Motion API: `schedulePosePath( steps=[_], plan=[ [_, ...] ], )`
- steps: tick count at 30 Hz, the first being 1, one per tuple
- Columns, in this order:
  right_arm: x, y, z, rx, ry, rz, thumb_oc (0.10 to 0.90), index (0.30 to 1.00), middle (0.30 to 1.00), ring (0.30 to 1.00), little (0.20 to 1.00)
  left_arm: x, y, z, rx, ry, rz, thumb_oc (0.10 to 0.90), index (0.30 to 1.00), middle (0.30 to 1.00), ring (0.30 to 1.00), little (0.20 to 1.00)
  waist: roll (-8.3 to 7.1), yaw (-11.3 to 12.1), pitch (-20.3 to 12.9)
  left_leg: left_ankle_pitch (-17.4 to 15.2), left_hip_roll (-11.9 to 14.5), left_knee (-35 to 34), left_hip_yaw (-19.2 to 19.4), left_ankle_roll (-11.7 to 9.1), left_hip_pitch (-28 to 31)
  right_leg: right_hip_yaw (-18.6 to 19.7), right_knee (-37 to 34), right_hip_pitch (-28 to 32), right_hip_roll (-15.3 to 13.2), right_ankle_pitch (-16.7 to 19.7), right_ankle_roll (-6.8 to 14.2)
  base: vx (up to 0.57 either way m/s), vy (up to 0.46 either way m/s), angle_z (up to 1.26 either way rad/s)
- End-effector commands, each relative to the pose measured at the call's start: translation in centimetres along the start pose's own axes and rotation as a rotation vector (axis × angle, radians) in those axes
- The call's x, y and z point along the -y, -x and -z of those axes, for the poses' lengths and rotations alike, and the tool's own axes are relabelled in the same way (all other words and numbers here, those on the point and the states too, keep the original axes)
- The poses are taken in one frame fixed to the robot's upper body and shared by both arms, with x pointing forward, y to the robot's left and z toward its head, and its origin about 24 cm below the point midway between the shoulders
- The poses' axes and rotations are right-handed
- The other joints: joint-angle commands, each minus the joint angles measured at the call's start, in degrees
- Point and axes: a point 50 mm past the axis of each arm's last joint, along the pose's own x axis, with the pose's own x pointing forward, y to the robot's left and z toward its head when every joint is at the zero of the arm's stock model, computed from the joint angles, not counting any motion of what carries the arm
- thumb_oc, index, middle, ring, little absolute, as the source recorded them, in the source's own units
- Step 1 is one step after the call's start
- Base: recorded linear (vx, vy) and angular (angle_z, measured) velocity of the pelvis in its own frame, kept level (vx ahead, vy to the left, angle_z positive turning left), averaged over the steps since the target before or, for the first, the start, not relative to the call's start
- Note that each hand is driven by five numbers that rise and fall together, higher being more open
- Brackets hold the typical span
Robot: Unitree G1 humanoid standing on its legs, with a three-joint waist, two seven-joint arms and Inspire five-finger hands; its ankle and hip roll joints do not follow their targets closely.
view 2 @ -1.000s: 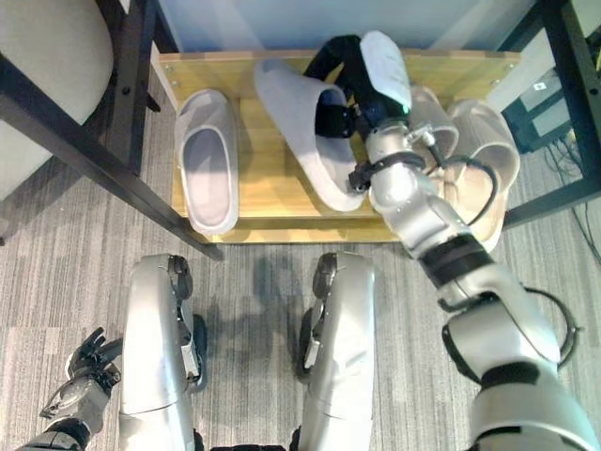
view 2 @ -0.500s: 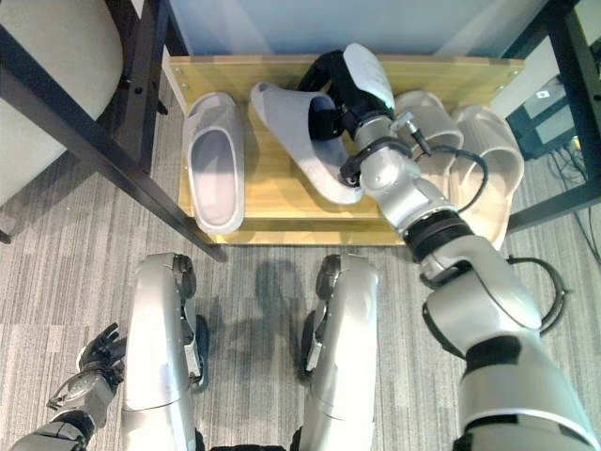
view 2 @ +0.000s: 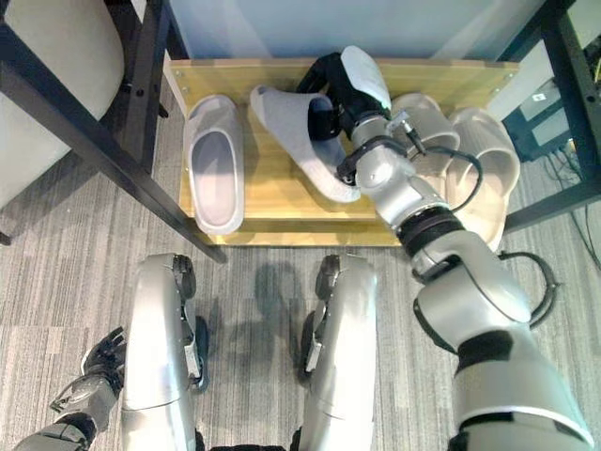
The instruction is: Arrange the slippers neatly on the shoe rack.
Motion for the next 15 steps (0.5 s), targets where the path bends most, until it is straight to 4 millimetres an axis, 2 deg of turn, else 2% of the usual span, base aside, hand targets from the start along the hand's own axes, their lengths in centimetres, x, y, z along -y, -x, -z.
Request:
schedulePosePath(
  steps=[1, 15],
  plan=[
    [4.8, -2.9, -7.4, 0.197, -0.033, 0.13, 0.8, 0.9, 0.9, 0.9, 0.9, -1.5, 0.0, -0.5, 0.03, -0.111, -0.006, 0.8, 0.9, 0.9, 0.9, 0.9, -0.02, 4.4, -3.2, -1.2, -1.0, -1.8, -9.0, 6.0, -2.6, 8.2, 2.0, 3.9, 0.9, -3.1, -5.7, 0.01, 0.048, -0.01],
    [4.8, -3.5, -9.8, 0.231, -0.02, 0.068, 0.8, 0.9, 0.9, 0.9, 0.9, -1.1, 0.1, 0.2, -0.017, -0.176, 0.035, 0.8, 0.9, 0.9, 0.9, 0.9, -0.85, 3.4, -4.1, -1.6, -0.4, -0.9, -9.3, 5.8, -2.6, 8.7, 2.3, 3.9, 1.3, -2.3, -5.3, 0.0, 0.007, 0.0]
  ],
)
